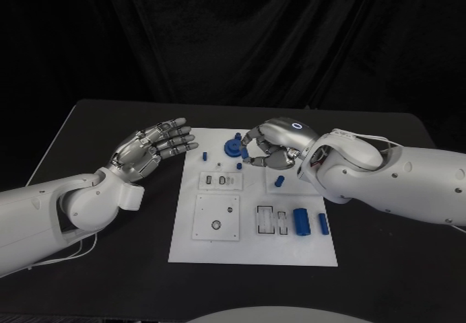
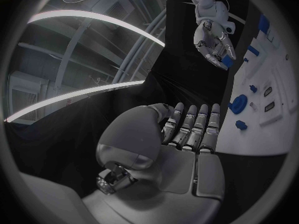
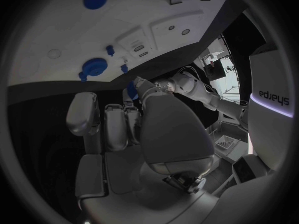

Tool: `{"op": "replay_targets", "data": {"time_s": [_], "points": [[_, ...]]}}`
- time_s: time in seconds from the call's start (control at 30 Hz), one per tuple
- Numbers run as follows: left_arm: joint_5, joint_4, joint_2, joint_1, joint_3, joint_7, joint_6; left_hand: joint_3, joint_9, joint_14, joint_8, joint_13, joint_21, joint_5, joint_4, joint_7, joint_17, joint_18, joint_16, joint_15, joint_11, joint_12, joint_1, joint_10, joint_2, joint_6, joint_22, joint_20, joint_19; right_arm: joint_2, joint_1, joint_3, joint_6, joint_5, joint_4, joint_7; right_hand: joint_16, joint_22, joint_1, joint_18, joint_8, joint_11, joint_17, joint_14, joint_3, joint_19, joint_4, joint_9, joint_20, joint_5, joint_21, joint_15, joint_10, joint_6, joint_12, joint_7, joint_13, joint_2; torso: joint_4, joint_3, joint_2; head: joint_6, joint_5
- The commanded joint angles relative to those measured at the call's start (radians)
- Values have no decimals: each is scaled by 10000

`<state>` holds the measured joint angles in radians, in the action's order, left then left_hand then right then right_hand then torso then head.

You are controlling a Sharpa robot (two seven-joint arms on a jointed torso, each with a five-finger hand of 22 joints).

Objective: Assemble the parts on the task board

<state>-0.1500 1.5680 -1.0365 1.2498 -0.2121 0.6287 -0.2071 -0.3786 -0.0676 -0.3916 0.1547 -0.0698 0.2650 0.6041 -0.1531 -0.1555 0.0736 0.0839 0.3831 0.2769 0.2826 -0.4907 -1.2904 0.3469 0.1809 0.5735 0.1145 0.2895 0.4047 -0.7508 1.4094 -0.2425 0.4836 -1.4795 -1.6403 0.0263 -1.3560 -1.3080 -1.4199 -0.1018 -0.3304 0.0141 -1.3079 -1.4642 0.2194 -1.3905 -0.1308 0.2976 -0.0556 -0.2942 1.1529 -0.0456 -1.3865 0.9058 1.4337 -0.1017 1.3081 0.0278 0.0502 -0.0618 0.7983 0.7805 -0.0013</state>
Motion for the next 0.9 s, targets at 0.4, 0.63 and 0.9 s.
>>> {"op": "replay_targets", "data": {"time_s": [0.4,0.63,0.9], "points": [[-67,-9,112,-12,9,17,-42,-50,-14,-70,55,-10,38,40,13,-30,12,-54,55,29,-3,-51,113,55,-31,40,-5,-6,27,1066,-681,4,-1213,-368,721,480,-381,-491,134,137,-402,-29,-856,-551,13,-235,185,817,30,-309,320,-103,-215,-43,193,116,436,58,21,-4,0,59,79],[-68,-41,159,-17,9,-13,-90,-58,-13,-69,55,-11,40,37,13,-32,12,-54,61,29,-2,-54,126,60,-35,32,-5,-6,28,1188,-769,5,-1273,-416,886,663,-418,-519,178,144,-403,-21,-891,-564,6,-253,188,829,29,-329,356,-97,-237,-74,217,107,472,73,-10,-6,-4,102,65],[-68,-49,190,-25,9,-25,-124,-58,-13,-69,55,-11,40,37,13,-32,12,-54,61,29,-2,-54,126,60,-35,32,-5,-6,28,1236,-812,5,-1335,-587,924,868,-411,-530,300,140,-428,-16,-884,-560,-23,-249,172,861,24,-275,343,-90,-226,-81,223,108,471,101,11,-5,-6,124,29]]}}
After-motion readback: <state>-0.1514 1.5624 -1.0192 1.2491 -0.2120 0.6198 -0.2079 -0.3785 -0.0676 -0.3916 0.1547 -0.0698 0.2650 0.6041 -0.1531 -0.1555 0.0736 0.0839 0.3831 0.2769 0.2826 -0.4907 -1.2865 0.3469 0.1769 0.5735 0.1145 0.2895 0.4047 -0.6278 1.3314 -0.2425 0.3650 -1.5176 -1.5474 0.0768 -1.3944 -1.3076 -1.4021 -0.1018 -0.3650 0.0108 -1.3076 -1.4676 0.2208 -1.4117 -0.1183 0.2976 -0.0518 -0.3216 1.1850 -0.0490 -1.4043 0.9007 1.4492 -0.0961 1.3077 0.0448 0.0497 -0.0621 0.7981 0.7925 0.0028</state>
